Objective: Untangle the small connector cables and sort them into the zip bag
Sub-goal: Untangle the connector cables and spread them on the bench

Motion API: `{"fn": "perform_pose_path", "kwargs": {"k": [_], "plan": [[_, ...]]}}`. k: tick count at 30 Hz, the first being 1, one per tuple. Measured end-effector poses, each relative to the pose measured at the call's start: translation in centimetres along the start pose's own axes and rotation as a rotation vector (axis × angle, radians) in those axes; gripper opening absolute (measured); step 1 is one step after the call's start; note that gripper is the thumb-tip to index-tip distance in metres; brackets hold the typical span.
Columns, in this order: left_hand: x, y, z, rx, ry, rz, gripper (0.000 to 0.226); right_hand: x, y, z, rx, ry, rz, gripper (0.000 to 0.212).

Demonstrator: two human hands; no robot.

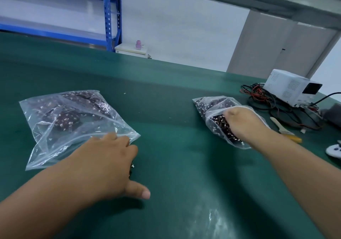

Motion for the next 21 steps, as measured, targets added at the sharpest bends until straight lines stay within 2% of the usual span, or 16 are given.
{"fn": "perform_pose_path", "kwargs": {"k": [1, 3, 4, 6, 8, 10, 13, 15, 17, 19, 21], "plan": [[-0.2, 0.0, -0.1, -0.004, -0.041, -0.004, 0.099, -0.3, -0.2, -0.6, 0.049, -0.013, -0.105, 0.030], [-0.3, 0.0, 0.0, 0.014, -0.095, -0.020, 0.091, -0.3, -1.3, -2.4, 0.134, 0.081, -0.219, 0.026], [-0.4, 0.0, 0.1, 0.040, -0.107, -0.037, 0.086, -0.4, -2.2, -3.7, 0.197, 0.158, -0.217, 0.022], [-0.6, 0.0, 0.5, 0.097, -0.071, -0.072, 0.071, -1.0, -5.0, -6.8, 0.439, 0.246, -0.092, 0.019], [-0.8, -0.1, 1.0, 0.124, -0.011, -0.072, 0.060, -2.2, -7.7, -9.8, 0.695, 0.197, 0.003, 0.018], [-1.2, -0.2, 1.5, 0.125, 0.030, -0.088, 0.051, -4.3, -9.3, -11.4, 0.810, 0.076, 0.015, 0.022], [-1.8, -0.4, 2.1, 0.105, 0.058, -0.138, 0.040, -8.2, -10.0, -11.2, 0.630, -0.153, 0.057, 0.025], [-1.9, -0.2, 2.2, 0.080, 0.087, -0.155, 0.034, -10.1, -9.8, -11.0, 0.493, -0.251, 0.182, 0.026], [-1.9, 0.1, 2.4, 0.047, 0.120, -0.153, 0.028, -11.4, -9.6, -11.1, 0.479, -0.322, 0.252, 0.046], [-1.9, 0.2, 2.5, 0.038, 0.138, -0.165, 0.025, -12.0, -9.7, -11.5, 0.528, -0.379, 0.206, 0.074], [-1.4, 0.2, 2.8, 0.057, 0.181, -0.227, 0.023, -12.4, -9.7, -11.9, 0.565, -0.402, 0.120, 0.088]]}}
Point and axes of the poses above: each hand's wrist, its own z-axis towards the middle knuckle, its own x-axis out of the back of the hand, y = z × x, the point moved 5 cm from there along z, towards the middle knuckle, and after that the axes turned 10 degrees about z, right-handed, at the moved point
